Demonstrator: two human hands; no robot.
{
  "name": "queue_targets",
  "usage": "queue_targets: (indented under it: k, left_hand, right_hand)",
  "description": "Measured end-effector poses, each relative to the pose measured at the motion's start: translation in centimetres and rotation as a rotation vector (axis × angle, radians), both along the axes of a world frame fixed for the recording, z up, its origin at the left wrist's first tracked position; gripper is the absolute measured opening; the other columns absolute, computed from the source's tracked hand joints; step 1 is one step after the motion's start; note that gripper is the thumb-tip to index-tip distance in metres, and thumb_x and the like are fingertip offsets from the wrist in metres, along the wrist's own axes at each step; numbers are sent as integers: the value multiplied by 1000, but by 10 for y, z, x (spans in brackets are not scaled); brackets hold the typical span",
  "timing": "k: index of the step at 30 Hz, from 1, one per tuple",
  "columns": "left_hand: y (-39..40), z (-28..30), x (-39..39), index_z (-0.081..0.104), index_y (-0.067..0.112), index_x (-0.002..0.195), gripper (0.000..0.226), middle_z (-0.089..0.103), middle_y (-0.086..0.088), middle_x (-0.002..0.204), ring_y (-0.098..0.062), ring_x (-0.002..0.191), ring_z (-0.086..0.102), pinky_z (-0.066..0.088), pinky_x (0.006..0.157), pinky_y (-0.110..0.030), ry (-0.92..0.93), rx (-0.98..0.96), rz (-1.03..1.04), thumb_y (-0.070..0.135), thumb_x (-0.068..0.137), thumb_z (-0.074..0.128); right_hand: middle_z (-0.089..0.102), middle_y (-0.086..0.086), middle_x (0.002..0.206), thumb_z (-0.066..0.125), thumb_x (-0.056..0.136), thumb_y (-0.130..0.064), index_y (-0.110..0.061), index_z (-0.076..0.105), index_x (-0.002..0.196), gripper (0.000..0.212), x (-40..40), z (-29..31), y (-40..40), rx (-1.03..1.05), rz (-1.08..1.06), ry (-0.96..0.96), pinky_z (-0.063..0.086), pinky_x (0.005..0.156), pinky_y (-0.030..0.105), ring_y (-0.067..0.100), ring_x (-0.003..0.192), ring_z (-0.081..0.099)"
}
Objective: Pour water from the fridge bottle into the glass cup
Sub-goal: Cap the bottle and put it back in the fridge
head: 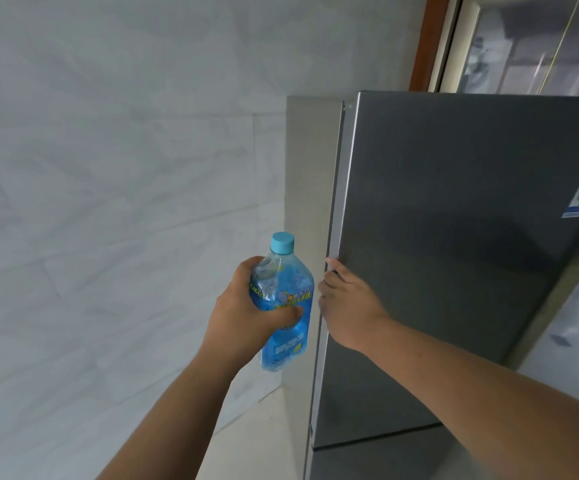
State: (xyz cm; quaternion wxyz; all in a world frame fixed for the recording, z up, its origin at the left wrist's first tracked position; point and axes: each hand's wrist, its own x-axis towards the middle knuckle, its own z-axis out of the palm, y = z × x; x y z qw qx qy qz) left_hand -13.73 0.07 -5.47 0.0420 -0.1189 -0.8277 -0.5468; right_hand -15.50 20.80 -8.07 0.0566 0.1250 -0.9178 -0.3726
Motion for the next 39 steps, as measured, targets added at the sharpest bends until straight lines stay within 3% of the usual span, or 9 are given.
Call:
queue_targets:
  k: [5,15,21,26,31,36,39]
  left_hand:
    - [7,-6,-8,47,40,133,82,68,20,114,-7,99,72,62,86,-33,-11,10,-2,31,67,94]
    - [11,-12,-15,45,39,133,80,66,23,112,-7,99,71,58,81,-24,-21,-18,-33,29,70,94]
    - [3,-18,-18,46,38,134,80,66,21,113,-7,100,71,62,86,-30,-24,-15,-73,30,69,94]
    - [3,-24,-22,46,41,133,81,66,22,113,-5,100,70,61,83,-29,1,-48,-124,33,68,94]
    - [20,-29,-17,44,47,128,80,65,25,111,-2,98,68,57,81,-24,33,-74,-195,33,67,95]
    - [41,-32,-1,43,47,130,84,64,25,112,0,99,66,56,82,-25,81,-101,-270,35,66,96]
    - [48,-32,6,46,43,135,86,65,24,113,-1,100,68,58,85,-28,88,-98,-289,36,66,96]
  right_hand:
    - [61,8,132,51,100,-35,-14,73,121,37,-1,-10,2,-68,31,33,-2,129,51,32,143,37]
    - [54,9,149,48,102,-41,-13,62,140,49,-4,-27,4,-117,31,87,0,128,50,30,150,29]
    - [67,10,124,61,96,-33,-8,74,119,37,23,-26,3,-170,75,111,13,128,51,35,133,47]
    - [69,13,112,67,92,-28,-5,73,112,31,61,-21,-3,-246,17,97,28,120,51,36,119,54]
    - [66,3,77,72,79,-27,-15,72,81,12,91,-11,-18,-324,-49,110,35,100,44,28,92,58]
    - [63,2,81,66,88,-28,-19,66,94,12,123,-3,-25,-332,-202,-38,39,85,40,24,84,59]
    - [59,2,66,82,66,-29,-18,71,79,21,138,-3,-21,-412,-244,37,44,71,35,20,59,58]
